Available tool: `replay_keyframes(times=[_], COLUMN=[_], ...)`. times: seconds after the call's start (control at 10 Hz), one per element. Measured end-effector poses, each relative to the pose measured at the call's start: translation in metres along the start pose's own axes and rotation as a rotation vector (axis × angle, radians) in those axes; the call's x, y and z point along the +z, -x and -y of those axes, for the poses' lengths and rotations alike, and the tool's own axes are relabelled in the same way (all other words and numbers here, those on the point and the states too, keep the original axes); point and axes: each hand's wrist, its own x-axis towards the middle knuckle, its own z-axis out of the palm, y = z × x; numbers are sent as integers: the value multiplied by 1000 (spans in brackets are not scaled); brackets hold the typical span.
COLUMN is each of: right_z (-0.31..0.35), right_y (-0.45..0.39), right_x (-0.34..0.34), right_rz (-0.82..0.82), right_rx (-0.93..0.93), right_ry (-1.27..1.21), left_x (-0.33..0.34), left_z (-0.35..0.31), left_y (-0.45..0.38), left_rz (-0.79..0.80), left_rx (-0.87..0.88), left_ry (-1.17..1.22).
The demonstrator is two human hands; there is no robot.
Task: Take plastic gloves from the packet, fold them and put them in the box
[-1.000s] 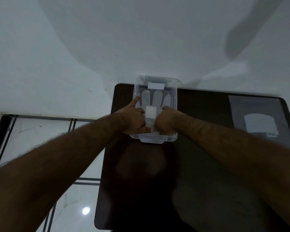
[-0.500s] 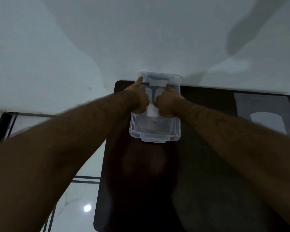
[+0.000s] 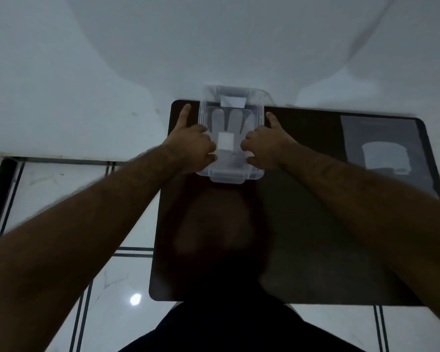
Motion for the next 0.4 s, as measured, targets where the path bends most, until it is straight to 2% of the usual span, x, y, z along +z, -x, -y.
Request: replay_keyframes(times=[0.2,0.4], right_z=[12,13], right_y=[64,121], right_x=[15,24], right_rz=[-176,-239], right_rx=[65,133], right_ry=[-143,-334], left_x=[-6,-34], left_z=[-40,-86], left_y=[35,47], left_rz=[-137,-277], left_rx=[-86,-156], left_ry=[161,270])
